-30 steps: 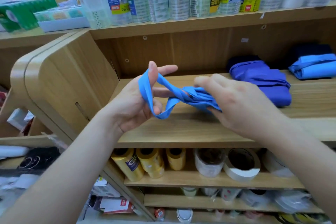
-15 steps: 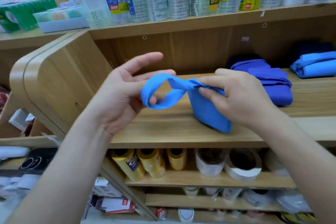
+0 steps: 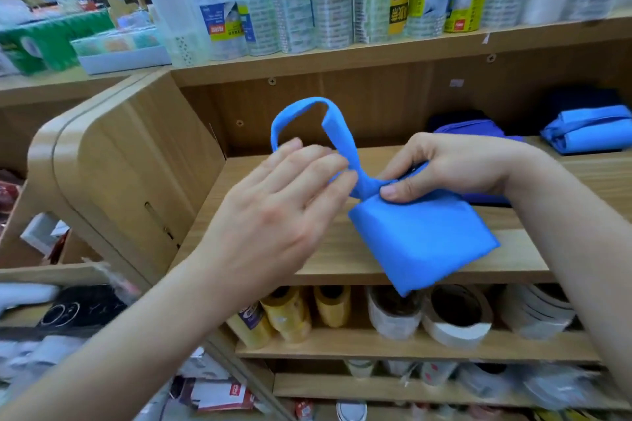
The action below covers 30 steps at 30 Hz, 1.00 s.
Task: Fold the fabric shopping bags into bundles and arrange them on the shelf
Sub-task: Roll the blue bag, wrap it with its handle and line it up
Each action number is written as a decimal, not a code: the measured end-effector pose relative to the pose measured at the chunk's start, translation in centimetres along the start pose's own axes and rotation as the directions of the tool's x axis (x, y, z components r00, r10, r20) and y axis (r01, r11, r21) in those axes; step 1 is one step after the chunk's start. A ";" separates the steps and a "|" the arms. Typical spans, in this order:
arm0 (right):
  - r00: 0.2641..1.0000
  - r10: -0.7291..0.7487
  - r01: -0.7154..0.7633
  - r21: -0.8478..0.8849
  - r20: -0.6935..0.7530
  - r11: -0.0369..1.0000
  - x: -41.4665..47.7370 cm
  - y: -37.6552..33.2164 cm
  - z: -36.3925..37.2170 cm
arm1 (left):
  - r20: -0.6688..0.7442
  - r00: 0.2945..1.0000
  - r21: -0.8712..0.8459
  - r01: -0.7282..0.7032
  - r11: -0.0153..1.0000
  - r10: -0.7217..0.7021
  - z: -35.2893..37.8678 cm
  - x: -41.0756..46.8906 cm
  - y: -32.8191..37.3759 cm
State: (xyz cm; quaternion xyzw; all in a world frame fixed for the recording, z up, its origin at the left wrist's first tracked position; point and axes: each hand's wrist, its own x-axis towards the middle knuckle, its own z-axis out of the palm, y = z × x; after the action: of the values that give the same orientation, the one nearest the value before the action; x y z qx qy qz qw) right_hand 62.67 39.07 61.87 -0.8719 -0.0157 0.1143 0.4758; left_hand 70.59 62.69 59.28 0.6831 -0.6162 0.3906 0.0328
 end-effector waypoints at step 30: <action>0.991 -0.104 0.066 -0.374 -0.083 0.925 -1.2 0.7 1.6 | 0.534 0.841 -0.504 0.397 0.767 -0.085 1.9 1.1 -3.0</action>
State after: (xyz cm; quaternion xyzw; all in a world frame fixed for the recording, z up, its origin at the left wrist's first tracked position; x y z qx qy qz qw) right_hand 61.06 39.85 60.63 -0.9491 -0.0507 0.0442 0.3077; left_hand 74.08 61.54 59.95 0.7879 -0.5988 -0.0136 0.1432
